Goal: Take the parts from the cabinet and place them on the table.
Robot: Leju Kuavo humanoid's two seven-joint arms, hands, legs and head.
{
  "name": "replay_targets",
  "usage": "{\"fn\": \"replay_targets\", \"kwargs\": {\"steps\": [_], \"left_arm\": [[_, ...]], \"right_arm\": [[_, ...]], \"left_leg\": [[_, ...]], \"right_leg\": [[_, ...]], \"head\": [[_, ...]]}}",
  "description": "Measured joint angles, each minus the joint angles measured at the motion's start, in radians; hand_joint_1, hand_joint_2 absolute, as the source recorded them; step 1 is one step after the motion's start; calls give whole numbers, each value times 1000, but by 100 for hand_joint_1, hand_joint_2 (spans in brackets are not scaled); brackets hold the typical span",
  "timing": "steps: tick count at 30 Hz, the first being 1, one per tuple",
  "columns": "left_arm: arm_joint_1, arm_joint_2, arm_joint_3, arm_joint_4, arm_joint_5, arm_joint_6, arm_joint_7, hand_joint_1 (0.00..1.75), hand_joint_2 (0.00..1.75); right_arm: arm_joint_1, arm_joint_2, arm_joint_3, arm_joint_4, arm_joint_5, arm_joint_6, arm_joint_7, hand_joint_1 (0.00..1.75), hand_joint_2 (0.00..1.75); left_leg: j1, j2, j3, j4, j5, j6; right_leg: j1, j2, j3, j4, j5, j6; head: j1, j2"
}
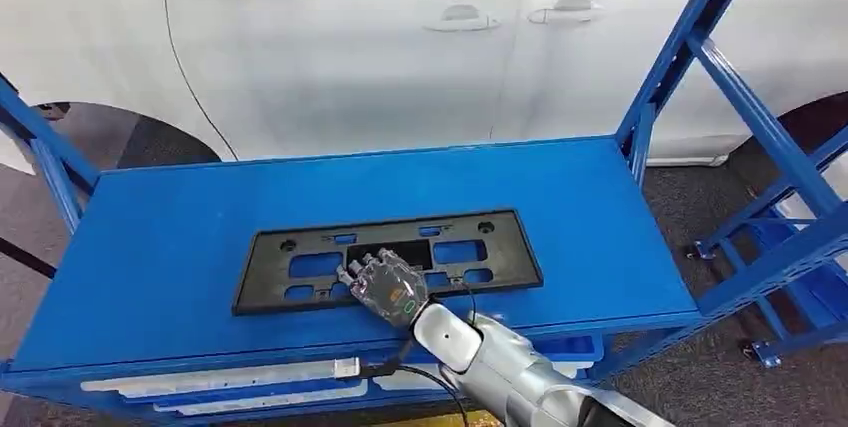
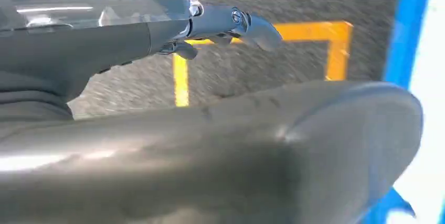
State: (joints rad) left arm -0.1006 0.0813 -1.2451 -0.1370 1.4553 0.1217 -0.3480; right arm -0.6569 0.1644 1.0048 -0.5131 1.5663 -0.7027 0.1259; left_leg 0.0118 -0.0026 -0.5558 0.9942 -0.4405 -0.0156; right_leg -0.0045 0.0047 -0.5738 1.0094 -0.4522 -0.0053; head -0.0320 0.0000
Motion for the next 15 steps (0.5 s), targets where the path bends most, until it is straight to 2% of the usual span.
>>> {"fn": "replay_targets", "kwargs": {"steps": [1,2,3,4,6,7,8,9,10,11,12,13,14,15], "left_arm": [[-1,0,0,0,0,-4,-13,0,0],[-1,1,0,0,0,-6,-19,0,0],[-1,0,0,0,0,-10,-29,0,0],[-1,-1,0,0,1,-13,-40,0,0],[1,0,0,0,2,-16,-61,0,0],[3,0,0,0,2,-16,-65,0,0],[4,0,0,0,2,-17,-67,0,0],[5,0,0,0,2,-17,-68,0,0],[4,1,0,0,2,-17,-69,0,0],[4,2,0,0,2,-17,-70,0,0],[3,3,0,0,2,-17,-71,0,0],[2,3,0,0,2,-16,-72,0,0],[2,3,0,0,2,-13,-74,0,0],[4,3,0,0,2,-5,-74,0,0]], "right_arm": [[-1,0,-6,0,-3,0,-10,175,175],[-1,1,-12,-3,-5,-1,-17,175,175],[0,3,-27,-13,-15,-2,-38,175,175],[5,1,-44,-27,-29,-2,-60,175,175],[24,-5,-91,-63,-50,-1,-99,175,175],[32,-7,-110,-77,-53,-1,-111,175,175],[37,-8,-125,-88,-55,-1,-116,175,175],[41,-10,-135,-98,-56,-1,-118,175,175],[42,-11,-149,-109,-56,-1,-119,175,175],[43,-11,-153,-113,-57,-1,-119,175,175],[43,-11,-165,-124,-59,-1,-119,175,175],[44,-13,-176,-132,-70,-1,-133,175,175],[50,-14,-186,-147,-87,-1,-156,175,175],[63,-17,-207,-174,-119,-1,-205,175,175]], "left_leg": [[2,0,2,-4,1,-7],[4,0,-1,5,-7,-12],[4,1,-12,36,-30,-16],[6,1,-42,102,-72,-19],[9,1,-116,262,-147,-26],[9,1,-145,325,-165,-28],[9,1,-149,331,-152,-29],[10,1,-130,292,-122,-28],[11,1,-83,196,-67,-28],[12,2,-47,122,-31,-27],[14,2,-2,18,0,-25],[6,1,6,7,-17,-19],[5,-2,4,7,-12,-7],[5,-1,0,9,-12,-4]], "right_leg": [[1,0,1,-2,1,-6],[-9,-2,7,-14,9,-16],[-9,-6,10,-18,10,-19],[-9,-8,8,-18,11,-23],[-7,-9,3,-17,11,-24],[-6,-8,1,-16,11,-24],[-6,-8,1,-15,11,-24],[-6,-7,2,-14,11,-24],[-7,-6,4,-12,9,-21],[-7,-6,5,-10,7,-19],[-7,-5,6,-7,4,-13],[0,-3,1,-4,5,-5],[0,-1,-3,-3,7,-1],[0,-1,-3,-3,8,3]], "head": [[0,0],[0,0],[0,0],[0,0],[0,0],[0,0],[0,0],[0,0],[0,0],[0,0],[0,0],[0,0],[0,0],[0,0]]}}
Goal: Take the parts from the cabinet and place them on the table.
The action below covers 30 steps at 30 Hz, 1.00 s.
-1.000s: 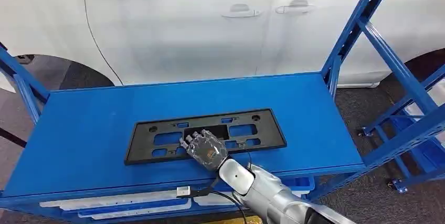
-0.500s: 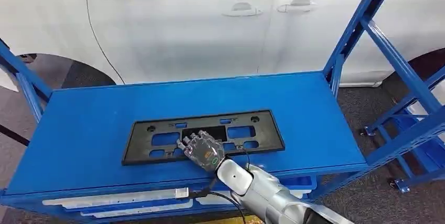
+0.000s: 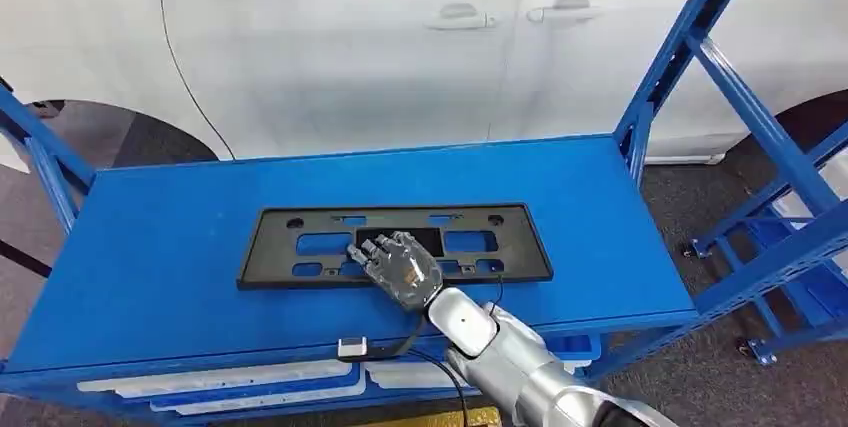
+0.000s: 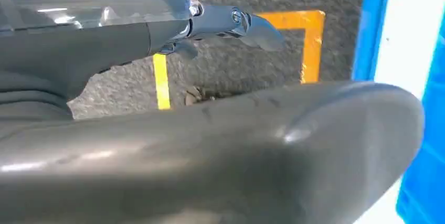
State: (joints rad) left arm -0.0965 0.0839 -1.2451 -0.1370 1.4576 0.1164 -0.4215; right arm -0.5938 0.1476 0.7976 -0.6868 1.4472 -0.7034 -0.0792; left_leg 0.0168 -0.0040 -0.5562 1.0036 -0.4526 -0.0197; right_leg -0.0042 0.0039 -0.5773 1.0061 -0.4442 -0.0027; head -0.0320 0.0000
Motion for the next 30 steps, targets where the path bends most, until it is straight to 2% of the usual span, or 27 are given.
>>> {"fn": "replay_targets", "kwargs": {"steps": [1,2,3,4,5,6,7,8,9,10,11,12,13,14,15,17,18,19,20,22,23,24,25,27,28,29,30], "left_arm": [[3,0,0,0,1,2,-1,0,0],[3,0,0,0,2,2,-2,0,0],[2,0,0,0,2,1,-5,0,0],[0,0,0,0,2,0,-7,0,0],[0,3,2,0,3,-1,-10,0,0],[0,5,3,0,3,-4,-11,0,0],[2,7,5,0,3,-7,-11,0,0],[4,9,6,0,3,-10,-11,0,0],[5,11,8,0,3,-12,-7,0,0],[4,13,11,0,3,-13,-2,0,0],[2,13,13,0,3,-13,1,0,0],[2,13,17,0,3,-13,4,0,0],[2,10,24,0,3,-13,7,0,0],[3,12,30,0,3,-13,8,0,0],[6,13,35,0,3,-13,9,0,0],[7,13,43,0,3,-10,8,0,0],[7,14,47,0,3,-9,7,0,0],[7,16,55,0,3,-6,4,0,0],[6,15,56,0,3,-6,1,0,0],[6,16,59,0,3,-3,-3,0,0],[7,16,61,1,3,-1,-5,0,0],[7,16,63,1,3,0,-6,0,0],[7,16,66,1,3,1,-8,0,0],[6,18,76,1,3,3,-9,0,0],[4,21,81,1,3,3,-9,0,0],[2,21,84,1,3,3,-9,0,0],[2,21,86,1,3,3,-10,0,0]], "right_arm": [[14,0,-33,-34,-50,0,-77,175,175],[23,0,-72,-68,-117,0,-171,175,175],[29,0,-112,-104,-205,-1,-257,175,175],[29,0,-144,-132,-285,2,-315,175,175],[30,-3,-175,-179,-438,28,-390,175,175],[32,-13,-187,-225,-560,61,-440,175,175],[38,-27,-192,-291,-730,113,-496,175,175],[40,-42,-194,-363,-858,169,-521,175,175],[45,-55,-196,-435,-957,229,-530,175,175],[55,-67,-201,-512,-1053,299,-542,175,175],[65,-76,-206,-566,-1125,345,-556,175,175],[78,-85,-207,-637,-1196,393,-573,175,175],[91,-96,-209,-711,-1286,452,-591,175,175],[99,-104,-210,-776,-1356,495,-597,175,175],[102,-113,-218,-864,-1439,541,-594,175,175],[111,-126,-223,-973,-1512,603,-588,175,175],[122,-128,-225,-1003,-1537,625,-587,175,175],[134,-132,-225,-1054,-1559,658,-584,175,175],[144,-133,-225,-1095,-1581,687,-589,175,175],[171,-138,-225,-1147,-1606,725,-598,175,175],[186,-140,-225,-1171,-1618,745,-602,175,175],[199,-141,-225,-1185,-1628,759,-601,175,175],[207,-141,-225,-1201,-1651,788,-589,175,175],[222,-141,-225,-1218,-1689,833,-565,175,175],[228,-141,-224,-1228,-1703,856,-555,175,175],[234,-141,-223,-1236,-1712,869,-549,175,175],[238,-140,-221,-1241,-1713,874,-547,175,175]], "left_leg": [[-2,0,-1,2,-1,6],[4,0,-1,-2,3,15],[6,2,0,-5,7,22],[5,2,-1,-5,7,30],[4,2,-2,-5,8,35],[2,2,-2,-5,7,37],[0,2,-3,-5,8,37],[-2,3,-2,-5,7,38],[-5,2,-1,-5,7,38],[-8,2,0,-4,7,38],[-11,1,1,-4,7,38],[-14,0,1,-4,7,38],[-18,-1,-4,-2,6,37],[-21,-2,-9,0,6,33],[-18,-2,-13,1,6,28],[-17,-1,-10,-5,7,19],[-24,-1,-7,-5,2,12],[-20,0,-14,18,-18,7],[-16,0,-39,75,-55,3],[-8,0,-117,240,-128,-7],[-7,0,-149,304,-145,-11],[-5,0,-159,318,-135,-13],[-4,0,-146,286,-107,-14],[-2,1,-60,103,-7,-12],[-2,2,-20,16,20,-8],[-9,2,-10,0,3,0],[-10,-1,-11,0,7,8]], "right_leg": [[0,0,1,-3,2,6],[0,0,1,-2,0,13],[-4,0,-2,9,-10,19],[-4,-1,-19,50,-41,21],[-3,-1,-60,139,-90,22],[-3,-1,-99,220,-126,24],[-3,-1,-137,299,-153,24],[-3,-1,-157,335,-155,22],[-2,-1,-151,317,-133,18],[0,-1,-122,254,-93,12],[3,-1,-77,163,-48,3],[6,-1,-27,63,-7,-10],[12,-3,-5,10,-10,-20],[11,-10,-9,6,-3,-13],[13,-9,-14,8,-3,-12],[14,-8,-13,4,-2,-17],[3,-10,-5,-7,2,-21],[0,-11,1,-15,3,-24],[-2,-13,3,-15,3,-28],[1,-13,3,-14,1,-31],[1,-13,2,-13,0,-32],[1,-13,3,-11,-1,-31],[1,-12,4,-10,-3,-30],[0,-9,10,-5,-9,-26],[0,-9,12,-3,-13,-21],[7,-9,9,-1,-14,-16],[6,-8,5,1,-13,-11]], "head": [[0,0],[0,0],[0,0],[0,0],[0,0],[0,0],[0,0],[0,0],[0,0],[0,0],[0,0],[0,0],[0,0],[0,0],[0,0],[0,0],[0,0],[0,0],[0,0],[0,0],[0,0],[0,0],[0,0],[0,0],[0,0],[0,0],[0,0]]}}
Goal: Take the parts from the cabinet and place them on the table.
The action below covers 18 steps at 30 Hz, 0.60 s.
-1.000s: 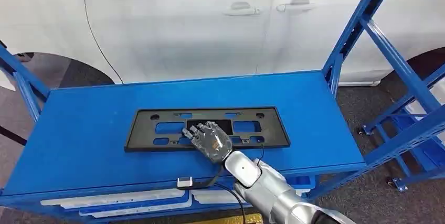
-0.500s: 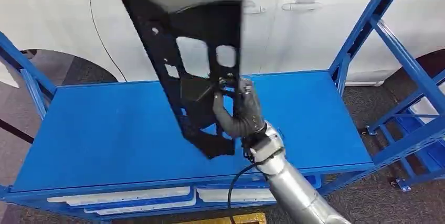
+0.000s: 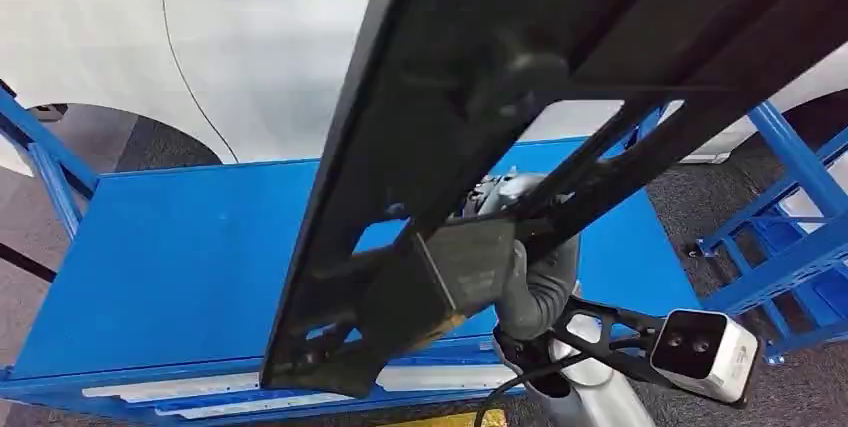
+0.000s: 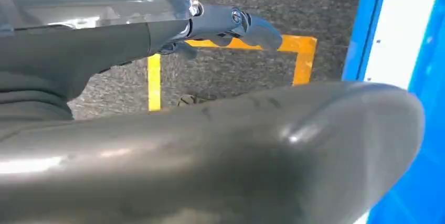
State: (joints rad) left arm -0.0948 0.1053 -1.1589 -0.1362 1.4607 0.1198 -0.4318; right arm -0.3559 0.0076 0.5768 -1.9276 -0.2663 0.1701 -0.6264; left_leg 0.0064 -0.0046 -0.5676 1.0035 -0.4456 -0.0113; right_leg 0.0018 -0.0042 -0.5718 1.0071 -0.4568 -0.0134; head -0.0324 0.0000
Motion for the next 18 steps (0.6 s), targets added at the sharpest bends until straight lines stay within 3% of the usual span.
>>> {"fn": "replay_targets", "kwargs": {"steps": [3,4,5,6,8,9,10,11,13,14,15,18], "left_arm": [[5,1,5,0,0,0,-1,0,0],[4,1,8,0,0,0,-1,0,0],[2,0,11,0,0,0,-1,0,0],[1,0,13,0,0,0,-1,0,0],[1,1,17,0,0,0,-1,0,0],[2,1,17,0,0,0,-1,0,0],[3,1,18,0,0,0,-1,0,0],[3,1,18,0,0,0,-1,0,0],[2,0,18,0,0,0,-1,0,0],[2,0,19,0,0,0,-1,0,0],[2,0,19,0,0,0,-1,0,0],[2,1,19,0,0,0,-1,0,0]], "right_arm": [[10,0,1,-10,-3,0,0,175,175],[11,2,1,-15,-3,0,1,175,175],[11,2,1,-19,-3,0,1,175,175],[12,2,1,-23,-3,0,0,175,175],[20,2,1,-24,-3,0,0,175,175],[24,1,1,-24,-3,0,0,175,175],[27,1,1,-24,-3,0,0,175,175],[27,1,1,-24,-3,0,0,175,175],[27,1,1,-25,-3,0,0,175,175],[27,1,1,-27,-3,0,0,175,175],[27,2,1,-27,-3,0,0,175,175],[27,2,1,-31,-3,0,0,175,175]], "left_leg": [[1,-2,-3,-2,2,14],[7,0,1,-10,8,22],[7,0,1,-10,8,27],[7,0,0,-10,8,30],[5,0,-1,-9,7,32],[5,0,-2,-8,7,32],[5,0,-1,-8,7,31],[5,-2,1,-8,6,31],[5,-4,6,-5,2,25],[5,-5,7,-4,0,22],[-1,-5,3,0,-3,16],[3,-4,4,-5,-1,-4]], "right_leg": [[-1,0,2,-3,1,15],[-1,0,-1,5,-8,22],[-4,1,-15,40,-34,26],[-6,3,-47,104,-74,27],[-8,3,-133,284,-151,31],[-9,3,-160,336,-160,32],[-10,3,-163,336,-145,33],[-12,3,-138,281,-105,32],[-14,3,-43,89,-8,26],[-14,3,-10,14,3,21],[-6,3,-7,7,-1,20],[-3,7,-11,9,1,3]], "head": [[0,0],[0,0],[0,0],[0,0],[0,0],[0,0],[0,0],[0,0],[0,0],[0,0],[0,0],[0,0]]}}
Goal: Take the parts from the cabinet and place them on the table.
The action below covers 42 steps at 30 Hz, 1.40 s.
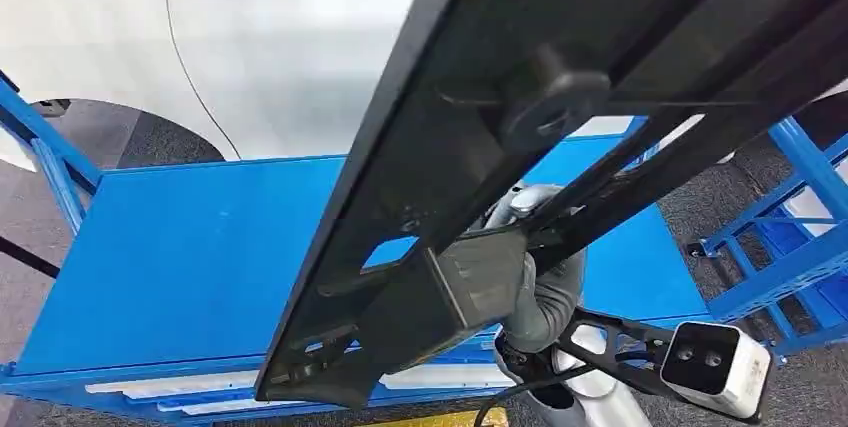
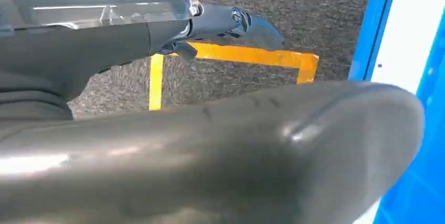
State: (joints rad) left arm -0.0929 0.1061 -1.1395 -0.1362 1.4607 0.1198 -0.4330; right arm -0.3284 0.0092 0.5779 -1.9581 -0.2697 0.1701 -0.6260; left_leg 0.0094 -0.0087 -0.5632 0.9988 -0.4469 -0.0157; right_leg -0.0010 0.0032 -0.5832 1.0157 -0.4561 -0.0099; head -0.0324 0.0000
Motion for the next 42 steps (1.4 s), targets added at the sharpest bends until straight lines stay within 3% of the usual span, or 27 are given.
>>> {"fn": "replay_targets", "kwargs": {"steps": [2,3,5,6,7,8,11,12,15,16,18,20,21,22,24,26,27,28,31,32,33,35,36,37,39,41,42], "left_arm": [[0,0,0,0,0,-1,0,0,0],[-2,-1,0,0,0,-2,0,0,0],[0,-1,0,0,0,-1,0,0,0],[1,-1,0,0,0,-1,0,0,0],[2,-1,0,0,0,-1,0,0,0],[2,-1,0,0,0,-1,0,0,0],[0,0,0,0,0,-1,0,0,0],[-1,1,0,0,0,-1,0,0,0],[-3,8,-12,0,-6,-4,72,0,0],[-3,9,-24,0,-8,-7,88,0,0],[-7,13,-39,0,-10,-13,103,0,0],[-9,16,-51,0,-10,-18,112,0,0],[-10,16,-55,0,-10,-18,116,0,0],[-10,16,-56,0,-9,-17,119,0,0],[-9,16,-57,0,-9,-15,121,0,0],[-11,16,-60,0,-8,-15,123,0,0],[-11,16,-61,0,-8,-14,123,0,0],[-11,16,-62,0,-8,-14,124,0,0],[-10,17,-63,0,-8,-14,125,0,0],[-9,18,-63,0,-8,-14,126,0,0],[-10,17,-64,0,-8,-14,126,0,0],[-11,17,-64,0,-8,-14,126,0,0],[-11,17,-64,0,-8,-14,126,0,0],[-11,17,-64,0,-8,-14,126,0,0],[-11,17,-64,0,-8,-14,126,0,0],[-13,17,-64,0,-8,-14,126,0,0],[-15,20,-64,0,-8,-14,126,0,0]], "right_arm": [[-1,1,0,-2,0,0,0,175,175],[-1,2,0,-2,0,0,0,175,175],[0,3,0,-2,0,0,0,175,175],[2,3,0,-2,0,0,0,175,175],[3,3,0,-2,0,0,0,175,175],[3,3,0,-2,0,0,0,175,175],[3,4,0,-2,0,0,0,175,175],[2,4,0,-2,0,0,0,175,175],[15,-2,5,-2,-102,-11,114,175,175],[30,-10,10,-2,-124,-18,126,175,175],[57,-37,13,-2,-138,-21,103,175,175],[71,-62,21,-2,-151,-24,78,175,175],[79,-71,25,-2,-159,-26,72,175,175],[85,-82,28,-1,-167,-29,65,175,175],[87,-99,29,1,-179,-35,60,175,175],[86,-106,30,1,-181,-37,59,175,175],[85,-109,30,1,-181,-37,58,175,175],[86,-111,30,1,-182,-37,58,175,175],[85,-117,30,1,-184,-37,53,175,175],[83,-118,30,1,-185,-37,52,175,175],[83,-119,31,1,-185,-37,52,175,175],[84,-121,31,1,-185,-37,51,175,175],[85,-121,31,1,-185,-37,51,175,175],[85,-122,32,2,-185,-37,51,175,175],[86,-124,33,3,-185,-37,51,175,175],[86,-126,33,4,-187,-37,51,175,175],[85,-126,33,3,-192,-37,51,175,175]], "left_leg": [[2,2,-7,22,-20,-11],[3,3,-30,75,-56,-15],[4,3,-112,250,-138,-22],[4,3,-143,315,-156,-23],[4,3,-154,333,-148,-23],[4,3,-140,298,-119,-20],[2,4,-9,25,11,-5],[-5,3,2,0,-4,-1],[-8,1,-2,6,6,9],[-1,1,-1,-5,13,20],[4,3,-6,-12,24,33],[2,4,-20,-11,30,38],[1,5,-27,-10,33,37],[1,5,-33,-8,37,37],[2,5,-44,-3,44,32],[2,4,-53,5,48,26],[-2,2,-59,9,51,20],[-2,2,-57,7,55,14],[-3,1,-65,3,74,-9],[3,1,-73,15,57,-13],[3,3,-88,46,12,-17],[4,4,-136,192,-99,-26],[4,4,-160,277,-140,-30],[4,4,-168,332,-153,-31],[4,4,-116,295,-109,-27],[3,4,14,109,-48,-16],[0,3,72,21,-60,-5]], "right_leg": [[-8,-3,7,-13,7,-12],[-8,-4,7,-13,6,-17],[-5,-6,6,-12,5,-21],[-3,-6,5,-11,5,-22],[-2,-5,6,-11,5,-22],[-2,-5,8,-11,4,-23],[-1,-4,18,-11,-1,-17],[7,-3,15,-8,-3,-12],[1,-3,13,-10,6,2],[6,-2,14,-10,6,7],[2,-2,-5,38,-52,19],[-3,-2,-76,206,-151,26],[-5,-2,-103,276,-180,29],[-7,-2,-111,310,-181,31],[-13,-3,-56,227,-125,33],[-16,-3,61,36,-59,29],[-11,-2,88,-13,-72,24],[-6,0,76,2,-49,18],[-9,-1,63,-11,-43,-3],[-13,-5,56,-14,-31,-13],[-11,-6,46,-14,-23,-20],[-8,-7,25,-14,-7,-27],[-6,-8,12,-13,2,-28],[-4,-8,0,-12,10,-28],[-1,-8,-20,-9,25,-26],[2,-8,-36,-5,37,-23],[1,-8,-39,-2,42,-20]], "head": [[0,0],[0,0],[0,0],[0,0],[0,0],[0,0],[0,0],[0,0],[0,0],[0,0],[0,0],[0,0],[0,0],[0,0],[0,0],[0,0],[0,0],[0,0],[0,0],[0,0],[0,0],[0,0],[0,0],[0,0],[0,0],[0,0],[0,0]]}}
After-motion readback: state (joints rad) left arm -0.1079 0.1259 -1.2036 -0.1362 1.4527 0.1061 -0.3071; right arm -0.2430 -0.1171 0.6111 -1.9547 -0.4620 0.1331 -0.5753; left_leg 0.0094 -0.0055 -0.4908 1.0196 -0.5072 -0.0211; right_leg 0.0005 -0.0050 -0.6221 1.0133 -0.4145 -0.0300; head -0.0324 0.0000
